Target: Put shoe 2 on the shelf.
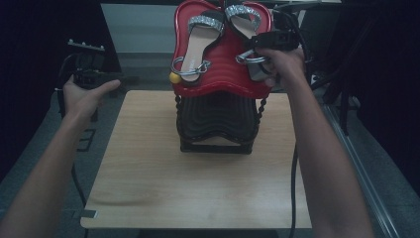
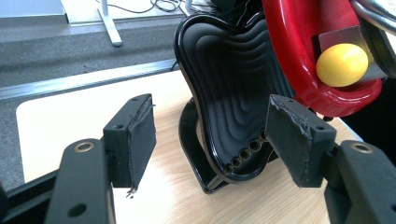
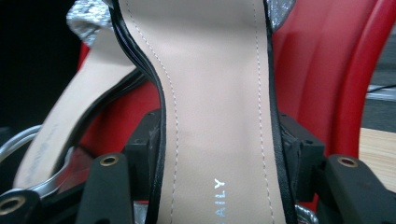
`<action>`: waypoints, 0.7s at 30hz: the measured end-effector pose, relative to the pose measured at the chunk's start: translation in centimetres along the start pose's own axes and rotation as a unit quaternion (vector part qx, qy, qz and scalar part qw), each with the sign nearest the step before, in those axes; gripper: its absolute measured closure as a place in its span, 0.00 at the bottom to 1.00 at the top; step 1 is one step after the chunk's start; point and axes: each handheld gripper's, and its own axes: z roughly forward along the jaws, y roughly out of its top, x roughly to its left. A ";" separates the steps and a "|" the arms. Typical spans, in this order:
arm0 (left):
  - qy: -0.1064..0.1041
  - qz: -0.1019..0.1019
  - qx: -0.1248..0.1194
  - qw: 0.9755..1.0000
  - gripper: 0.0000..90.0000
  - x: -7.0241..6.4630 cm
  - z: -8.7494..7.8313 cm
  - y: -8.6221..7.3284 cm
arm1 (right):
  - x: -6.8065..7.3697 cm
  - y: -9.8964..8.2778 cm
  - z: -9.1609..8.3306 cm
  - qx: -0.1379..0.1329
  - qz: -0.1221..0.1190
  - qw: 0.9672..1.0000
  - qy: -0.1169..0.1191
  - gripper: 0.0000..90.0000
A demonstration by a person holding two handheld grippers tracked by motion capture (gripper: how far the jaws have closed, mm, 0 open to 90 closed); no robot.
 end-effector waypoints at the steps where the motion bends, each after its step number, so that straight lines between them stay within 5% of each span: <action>1: 0.000 0.001 0.000 1.000 0.37 0.0 0.0 0.0 | 0.0 0.0 0.0 0.000 0.000 1.000 0.000 0.47; 6: -0.001 0.000 0.000 1.000 0.37 0.1 0.1 -0.2 | 0.4 -0.4 0.9 -0.005 0.009 0.999 -0.049 0.46; 8: 0.000 -0.001 0.000 1.000 0.37 0.2 0.0 -0.2 | 1.0 -0.7 1.6 -0.005 -0.014 0.996 -0.086 0.45; 12: 0.001 -0.003 0.000 1.000 0.37 0.4 -0.1 -0.3 | 1.8 -0.8 2.0 -0.007 -0.035 0.992 -0.118 0.39; 21: -0.002 -0.002 0.002 1.000 0.37 0.4 0.2 -0.5 | 1.9 -0.8 1.9 -0.008 -0.051 0.990 -0.131 0.37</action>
